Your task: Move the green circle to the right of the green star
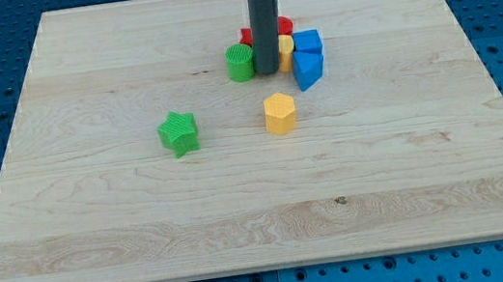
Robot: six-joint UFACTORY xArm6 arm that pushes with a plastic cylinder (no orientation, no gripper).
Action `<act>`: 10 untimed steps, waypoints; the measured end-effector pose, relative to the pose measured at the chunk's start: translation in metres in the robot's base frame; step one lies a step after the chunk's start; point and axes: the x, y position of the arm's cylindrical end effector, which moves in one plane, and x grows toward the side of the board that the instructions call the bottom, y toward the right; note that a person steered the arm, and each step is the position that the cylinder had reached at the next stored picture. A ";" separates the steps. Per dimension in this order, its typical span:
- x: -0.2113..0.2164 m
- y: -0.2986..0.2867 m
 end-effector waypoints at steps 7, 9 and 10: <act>0.004 -0.036; 0.005 -0.036; 0.017 -0.037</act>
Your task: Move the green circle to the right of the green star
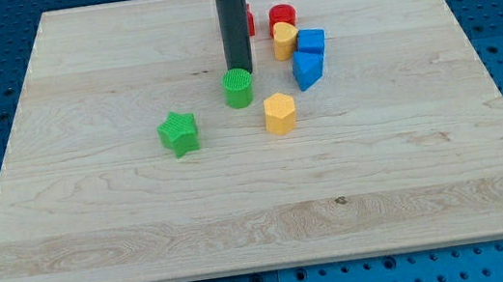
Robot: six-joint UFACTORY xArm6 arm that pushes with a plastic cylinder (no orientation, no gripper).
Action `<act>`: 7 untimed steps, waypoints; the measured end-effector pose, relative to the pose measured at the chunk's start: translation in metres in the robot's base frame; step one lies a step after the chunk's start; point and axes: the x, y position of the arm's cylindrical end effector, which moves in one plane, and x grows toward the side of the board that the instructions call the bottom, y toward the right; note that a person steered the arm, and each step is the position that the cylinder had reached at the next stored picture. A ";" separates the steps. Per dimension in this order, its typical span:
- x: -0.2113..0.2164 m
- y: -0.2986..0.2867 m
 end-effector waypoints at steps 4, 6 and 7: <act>0.043 0.002; 0.068 0.002; 0.068 0.007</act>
